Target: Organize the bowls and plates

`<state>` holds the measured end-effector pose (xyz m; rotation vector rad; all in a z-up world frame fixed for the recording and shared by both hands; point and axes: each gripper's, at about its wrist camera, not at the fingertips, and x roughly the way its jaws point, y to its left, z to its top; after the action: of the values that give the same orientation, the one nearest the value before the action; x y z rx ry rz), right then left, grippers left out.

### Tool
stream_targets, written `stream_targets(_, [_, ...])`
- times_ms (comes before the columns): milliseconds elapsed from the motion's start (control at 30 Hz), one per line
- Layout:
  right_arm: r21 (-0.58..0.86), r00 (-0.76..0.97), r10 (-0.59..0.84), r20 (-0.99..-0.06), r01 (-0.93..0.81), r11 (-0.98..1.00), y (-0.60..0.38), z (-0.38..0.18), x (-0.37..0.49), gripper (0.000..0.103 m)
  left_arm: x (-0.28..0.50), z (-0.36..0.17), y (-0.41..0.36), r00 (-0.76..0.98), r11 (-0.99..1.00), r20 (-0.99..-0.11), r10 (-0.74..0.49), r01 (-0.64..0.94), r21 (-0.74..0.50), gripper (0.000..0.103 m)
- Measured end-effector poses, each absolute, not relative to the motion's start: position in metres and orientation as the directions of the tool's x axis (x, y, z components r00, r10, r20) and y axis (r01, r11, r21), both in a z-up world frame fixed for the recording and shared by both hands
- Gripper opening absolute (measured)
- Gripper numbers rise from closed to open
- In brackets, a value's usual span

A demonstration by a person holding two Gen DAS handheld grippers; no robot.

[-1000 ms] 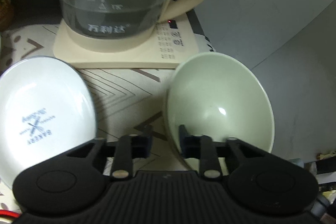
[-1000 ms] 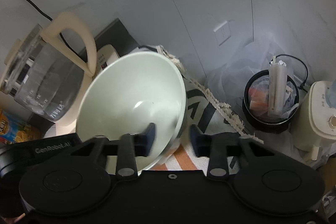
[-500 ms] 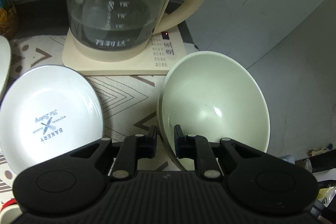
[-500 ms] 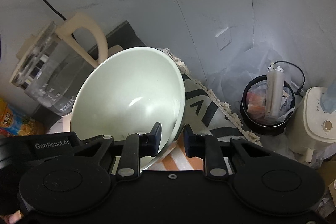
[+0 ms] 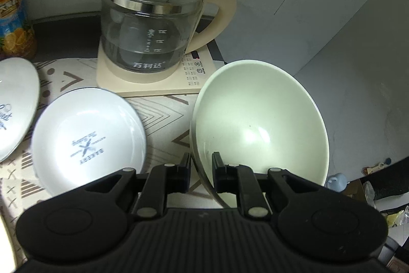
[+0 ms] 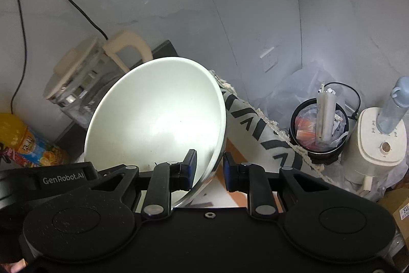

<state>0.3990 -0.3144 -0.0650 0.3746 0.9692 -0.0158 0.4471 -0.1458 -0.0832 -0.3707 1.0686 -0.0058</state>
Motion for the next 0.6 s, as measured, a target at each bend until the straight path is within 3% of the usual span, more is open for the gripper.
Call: stream_targets(600, [0.301, 0.606, 0.134, -0.784, 0.183, 0.936, -0.273, -0.037, 0.335, 0.022, 0.385, -0.048, -0.099, 0.506, 0.947, -0.838, -0.206, -0.114, -0.301, 0.015])
